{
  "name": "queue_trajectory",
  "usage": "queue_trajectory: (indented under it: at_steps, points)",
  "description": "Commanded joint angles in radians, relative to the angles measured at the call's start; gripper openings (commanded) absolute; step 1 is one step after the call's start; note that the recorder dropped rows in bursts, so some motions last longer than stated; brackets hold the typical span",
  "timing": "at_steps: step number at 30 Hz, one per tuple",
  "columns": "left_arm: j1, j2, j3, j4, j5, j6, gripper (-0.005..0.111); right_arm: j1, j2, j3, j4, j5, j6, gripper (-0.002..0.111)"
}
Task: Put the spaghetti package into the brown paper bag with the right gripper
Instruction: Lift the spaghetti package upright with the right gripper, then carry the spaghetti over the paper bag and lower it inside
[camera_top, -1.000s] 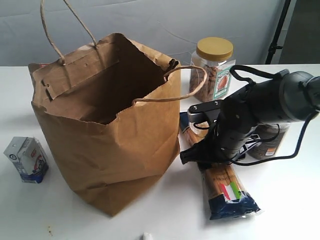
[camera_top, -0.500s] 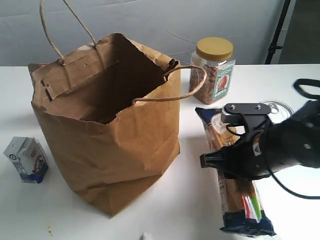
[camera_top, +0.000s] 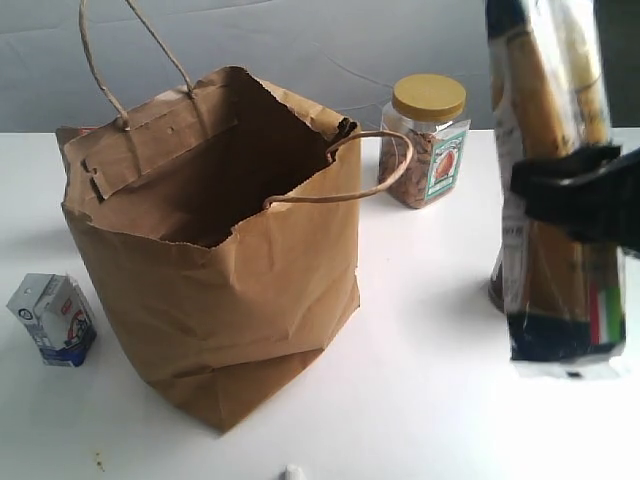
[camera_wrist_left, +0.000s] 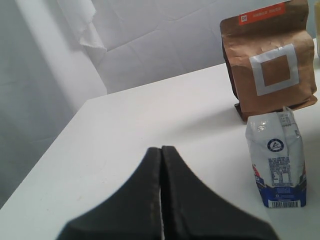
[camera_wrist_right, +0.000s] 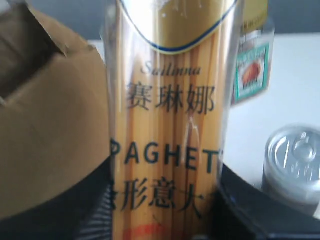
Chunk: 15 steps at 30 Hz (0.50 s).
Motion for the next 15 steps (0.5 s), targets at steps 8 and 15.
queue_trajectory:
  at_steps: [8,15]
  points:
    - [-0.003,0.002,0.005,-0.005,-0.008,-0.004,0.0,0.001,0.065,-0.203,-0.155,-0.571,0.023,0.0]
    - [-0.003,0.002,0.005,-0.005,-0.008,-0.004,0.0,0.084,0.434,-0.467,-0.147,-0.711,0.008,0.0]
